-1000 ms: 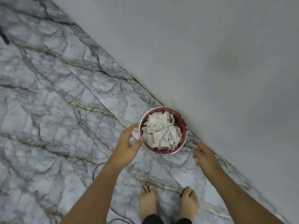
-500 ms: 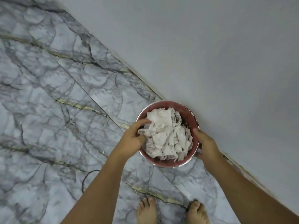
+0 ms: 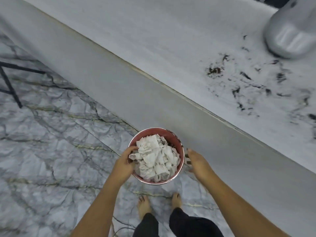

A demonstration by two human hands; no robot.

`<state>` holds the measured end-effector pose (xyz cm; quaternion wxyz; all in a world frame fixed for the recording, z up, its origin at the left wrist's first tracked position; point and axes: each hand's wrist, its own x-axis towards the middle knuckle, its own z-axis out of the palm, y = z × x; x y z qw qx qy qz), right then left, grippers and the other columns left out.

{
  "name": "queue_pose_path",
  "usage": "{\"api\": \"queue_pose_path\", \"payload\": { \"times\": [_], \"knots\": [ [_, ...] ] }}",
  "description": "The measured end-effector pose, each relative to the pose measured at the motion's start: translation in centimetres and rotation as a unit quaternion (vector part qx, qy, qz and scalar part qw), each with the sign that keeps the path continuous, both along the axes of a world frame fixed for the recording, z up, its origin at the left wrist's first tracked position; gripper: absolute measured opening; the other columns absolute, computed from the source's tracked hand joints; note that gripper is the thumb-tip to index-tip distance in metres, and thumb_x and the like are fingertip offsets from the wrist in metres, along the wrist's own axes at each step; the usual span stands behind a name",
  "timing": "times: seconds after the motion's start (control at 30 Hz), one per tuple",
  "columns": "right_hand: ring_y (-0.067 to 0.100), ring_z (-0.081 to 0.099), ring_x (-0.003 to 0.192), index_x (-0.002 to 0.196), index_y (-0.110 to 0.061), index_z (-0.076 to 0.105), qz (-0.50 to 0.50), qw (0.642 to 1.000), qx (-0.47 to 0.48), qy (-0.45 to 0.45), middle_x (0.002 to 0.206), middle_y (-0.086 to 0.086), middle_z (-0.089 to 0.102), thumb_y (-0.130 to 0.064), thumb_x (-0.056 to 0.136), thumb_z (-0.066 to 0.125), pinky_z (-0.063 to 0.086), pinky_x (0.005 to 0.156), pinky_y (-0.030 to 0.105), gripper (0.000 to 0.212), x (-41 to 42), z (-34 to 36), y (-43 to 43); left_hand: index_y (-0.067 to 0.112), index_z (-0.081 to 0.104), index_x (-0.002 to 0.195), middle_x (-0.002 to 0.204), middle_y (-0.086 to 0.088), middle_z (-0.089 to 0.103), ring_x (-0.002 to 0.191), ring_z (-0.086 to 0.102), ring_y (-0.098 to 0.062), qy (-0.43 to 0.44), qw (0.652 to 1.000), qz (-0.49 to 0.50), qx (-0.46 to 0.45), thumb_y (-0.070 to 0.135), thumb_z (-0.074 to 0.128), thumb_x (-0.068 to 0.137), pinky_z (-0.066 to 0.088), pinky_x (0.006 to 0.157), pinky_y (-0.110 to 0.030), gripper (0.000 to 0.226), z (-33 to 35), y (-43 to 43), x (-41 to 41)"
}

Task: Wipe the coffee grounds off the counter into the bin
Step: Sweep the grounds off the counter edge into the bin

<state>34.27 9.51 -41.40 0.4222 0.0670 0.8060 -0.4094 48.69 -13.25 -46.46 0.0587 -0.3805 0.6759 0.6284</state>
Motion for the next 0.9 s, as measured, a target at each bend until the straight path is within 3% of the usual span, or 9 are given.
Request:
{"api": "queue_pose_path", "payload": {
  "times": [0.07, 0.13, 0.23, 0.33, 0.47, 0.53, 0.6, 0.7, 0.9],
  "knots": [
    [0.028, 0.051, 0.129, 0.137, -0.013, 0.053, 0.076, 0.991, 0.038, 0.099, 0.142, 0.012, 0.055, -0.046, 0.101, 0.039, 0.036, 0.106, 0.036, 0.051, 0.7, 5.3, 3.0, 0.036, 0.066, 0.112, 0.104, 0.022, 0.07, 0.103, 0.064, -0.009, 0.011, 1.0, 0.002, -0.002, -0.012, 0.052, 0.076, 0.057, 0.085, -0.039, 0.061, 4.0, 1.5, 0.1],
    [0.024, 0.051, 0.129, 0.139, -0.01, 0.052, 0.119, 0.977, 0.054, 0.171, 0.143, 0.011, 0.054, -0.032, 0.1, 0.046, 0.036, 0.104, 0.031, 0.045, 0.4, 9.3, 6.1, 0.032, 0.067, 0.115, 0.109, 0.015, 0.07, 0.104, 0.065, -0.014, 0.028, 1.0, 0.001, -0.015, -0.004, 0.053, 0.069, 0.058, 0.088, -0.047, 0.06, 6.6, 3.1, -0.1],
    [0.015, 0.065, 0.107, 0.121, -0.019, 0.069, 0.119, 0.966, -0.004, 0.231, 0.122, 0.001, 0.069, -0.019, 0.095, 0.059, 0.048, 0.098, 0.031, 0.028, -0.9, 13.8, 10.8, 0.036, 0.067, 0.11, 0.111, 0.003, 0.068, 0.101, 0.066, -0.026, 0.02, 1.0, 0.003, -0.005, -0.009, 0.05, 0.072, 0.06, 0.075, -0.045, 0.062, 8.2, 5.1, -0.5],
    [0.02, 0.072, 0.089, 0.102, -0.021, 0.074, -0.001, 0.954, -0.062, 0.292, 0.098, 0.005, 0.075, -0.008, 0.092, 0.061, 0.058, 0.087, 0.04, 0.02, -4.0, 16.2, 15.7, 0.034, 0.066, 0.108, 0.117, -0.006, 0.064, 0.095, 0.064, -0.029, -0.003, 1.0, 0.019, 0.007, -0.015, 0.044, 0.074, 0.058, 0.07, -0.043, 0.064, 8.7, 6.7, -1.4],
    [0.026, 0.067, 0.097, 0.108, -0.014, 0.071, -0.141, 0.878, 0.051, 0.455, 0.112, 0.012, 0.071, -0.017, 0.085, 0.056, 0.049, 0.091, 0.029, 0.029, -9.7, 16.6, 22.8, 0.033, 0.064, 0.106, 0.11, -0.005, 0.061, 0.081, 0.058, -0.025, -0.025, 0.999, 0.02, 0.001, -0.018, 0.039, 0.076, 0.052, 0.064, -0.039, 0.065, 9.1, 8.4, -2.9],
    [0.032, 0.057, 0.116, 0.122, -0.008, 0.065, -0.163, 0.851, 0.13, 0.483, 0.127, 0.018, 0.061, -0.022, 0.081, 0.049, 0.042, 0.101, 0.036, 0.046, -12.1, 16.0, 26.9, 0.028, 0.063, 0.11, 0.111, -0.005, 0.06, 0.079, 0.058, -0.024, -0.024, 1.0, 0.015, -0.002, -0.02, 0.038, 0.078, 0.05, 0.059, -0.035, 0.063, 9.3, 9.2, -3.9],
    [0.038, 0.04, 0.134, 0.137, -0.003, 0.051, -0.148, 0.84, 0.221, 0.474, 0.144, 0.023, 0.046, -0.029, 0.082, 0.042, 0.033, 0.11, 0.048, 0.061, -14.5, 14.8, 30.7, 0.019, 0.061, 0.115, 0.112, -0.004, 0.06, 0.08, 0.059, -0.022, -0.014, 1.0, 0.012, 0.009, -0.024, 0.038, 0.079, 0.053, 0.051, -0.031, 0.061, 9.4, 10.1, -5.0],
    [0.048, 0.032, 0.134, 0.14, 0.002, 0.036, -0.048, 0.836, 0.342, 0.427, 0.147, 0.031, 0.036, -0.04, 0.086, 0.027, 0.034, 0.107, 0.061, 0.069, -17.8, 13.2, 35.0, 0.009, 0.058, 0.118, 0.111, -0.01, 0.06, 0.079, 0.059, -0.023, -0.017, 0.999, 0.026, 0.028, -0.029, 0.033, 0.078, 0.05, 0.04, -0.025, 0.061, 9.2, 10.7, -6.3],
    [0.044, 0.032, 0.136, 0.141, -0.001, 0.03, 0.022, 0.836, 0.378, 0.397, 0.151, 0.028, 0.032, -0.052, 0.095, 0.015, 0.034, 0.107, 0.058, 0.07, -20.4, 11.8, 36.4, 0.026, 0.065, 0.101, 0.111, -0.01, 0.065, 0.085, 0.062, -0.027, -0.041, 0.998, 0.044, -0.009, -0.027, 0.028, 0.072, 0.049, 0.059, -0.032, 0.071, 7.3, 10.1, -7.4]
  ]
}}
